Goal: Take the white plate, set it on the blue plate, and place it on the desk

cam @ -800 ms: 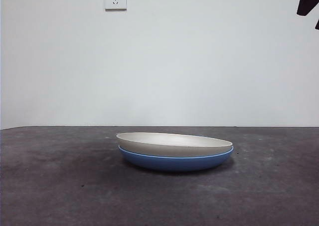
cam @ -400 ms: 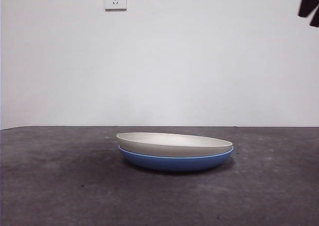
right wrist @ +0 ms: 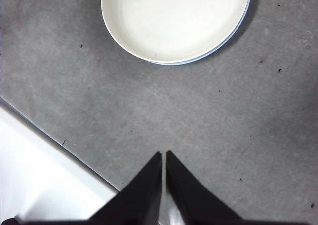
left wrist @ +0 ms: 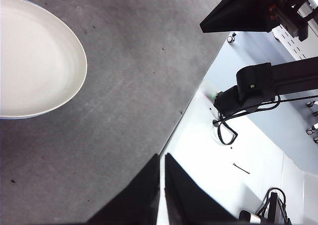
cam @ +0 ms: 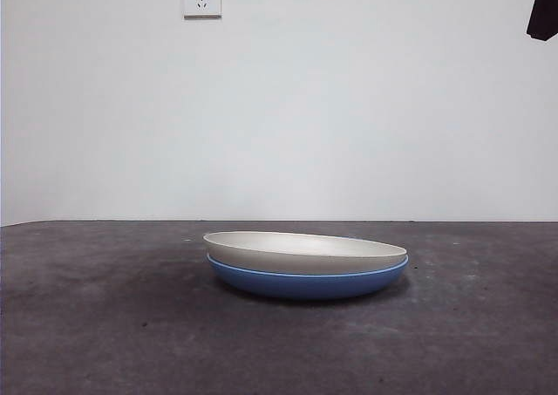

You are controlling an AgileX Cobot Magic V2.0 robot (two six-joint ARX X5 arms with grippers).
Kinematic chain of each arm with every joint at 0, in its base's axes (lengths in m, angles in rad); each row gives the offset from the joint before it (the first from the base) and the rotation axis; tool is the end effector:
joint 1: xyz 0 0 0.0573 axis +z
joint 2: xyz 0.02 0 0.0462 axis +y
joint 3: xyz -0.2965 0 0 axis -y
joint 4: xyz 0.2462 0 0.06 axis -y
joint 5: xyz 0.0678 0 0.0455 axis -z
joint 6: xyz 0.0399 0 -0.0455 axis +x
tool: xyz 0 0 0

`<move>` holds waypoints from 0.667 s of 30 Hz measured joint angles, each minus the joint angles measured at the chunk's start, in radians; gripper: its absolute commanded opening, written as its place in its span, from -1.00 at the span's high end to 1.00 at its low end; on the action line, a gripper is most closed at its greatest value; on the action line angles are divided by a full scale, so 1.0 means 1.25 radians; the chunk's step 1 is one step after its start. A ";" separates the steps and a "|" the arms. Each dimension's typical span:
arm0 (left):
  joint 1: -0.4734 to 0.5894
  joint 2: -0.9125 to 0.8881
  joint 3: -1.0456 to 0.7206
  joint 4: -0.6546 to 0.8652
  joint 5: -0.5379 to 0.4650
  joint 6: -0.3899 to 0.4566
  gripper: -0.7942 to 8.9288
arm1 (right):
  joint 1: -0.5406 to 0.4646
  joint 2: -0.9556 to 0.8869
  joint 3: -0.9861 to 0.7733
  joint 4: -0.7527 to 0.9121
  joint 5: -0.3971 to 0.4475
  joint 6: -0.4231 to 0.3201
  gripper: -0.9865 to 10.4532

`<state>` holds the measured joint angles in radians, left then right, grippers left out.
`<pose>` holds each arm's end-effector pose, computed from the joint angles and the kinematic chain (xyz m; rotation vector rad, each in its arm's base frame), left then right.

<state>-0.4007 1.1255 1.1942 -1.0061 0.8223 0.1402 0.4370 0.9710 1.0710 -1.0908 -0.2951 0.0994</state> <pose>0.1635 -0.1010 0.3713 -0.0948 0.8895 -1.1908 0.1307 0.0739 0.3439 0.0152 1.0410 0.6191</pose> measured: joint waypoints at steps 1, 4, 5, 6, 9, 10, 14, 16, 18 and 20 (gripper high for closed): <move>0.000 0.000 0.000 0.000 0.000 0.000 0.80 | 0.000 0.000 0.000 0.000 0.000 0.000 0.81; 0.000 0.000 0.000 0.000 0.000 0.000 0.80 | 0.000 0.000 0.000 0.000 0.000 0.000 0.81; 0.000 0.000 0.000 0.000 0.000 0.000 0.80 | 0.000 0.000 0.000 0.000 0.000 0.000 0.81; 0.000 0.000 0.000 0.000 0.000 0.000 0.80 | 0.000 0.000 0.000 0.000 0.000 0.000 0.81; 0.000 0.000 0.000 0.000 0.000 0.000 0.80 | 0.000 0.000 0.000 0.000 0.000 0.000 0.81; 0.000 0.000 0.000 0.000 0.000 0.000 0.80 | 0.000 0.000 0.000 0.000 0.000 0.000 0.81; 0.000 -0.003 0.000 0.003 0.000 0.000 0.80 | 0.000 0.000 0.000 0.000 0.000 0.000 0.81; 0.006 -0.019 0.000 0.012 -0.002 0.005 0.80 | 0.000 0.000 0.000 0.000 0.000 0.000 0.81; 0.031 -0.052 -0.002 0.038 -0.004 0.034 0.80 | 0.000 0.000 0.000 0.000 0.000 0.000 0.81; 0.075 -0.104 -0.015 0.117 -0.004 0.074 0.80 | 0.000 0.000 0.000 0.000 0.000 0.000 0.81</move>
<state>-0.3069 0.9955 1.1759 -0.8604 0.8173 0.2321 0.4370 0.9710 1.0710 -1.0908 -0.2951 0.0998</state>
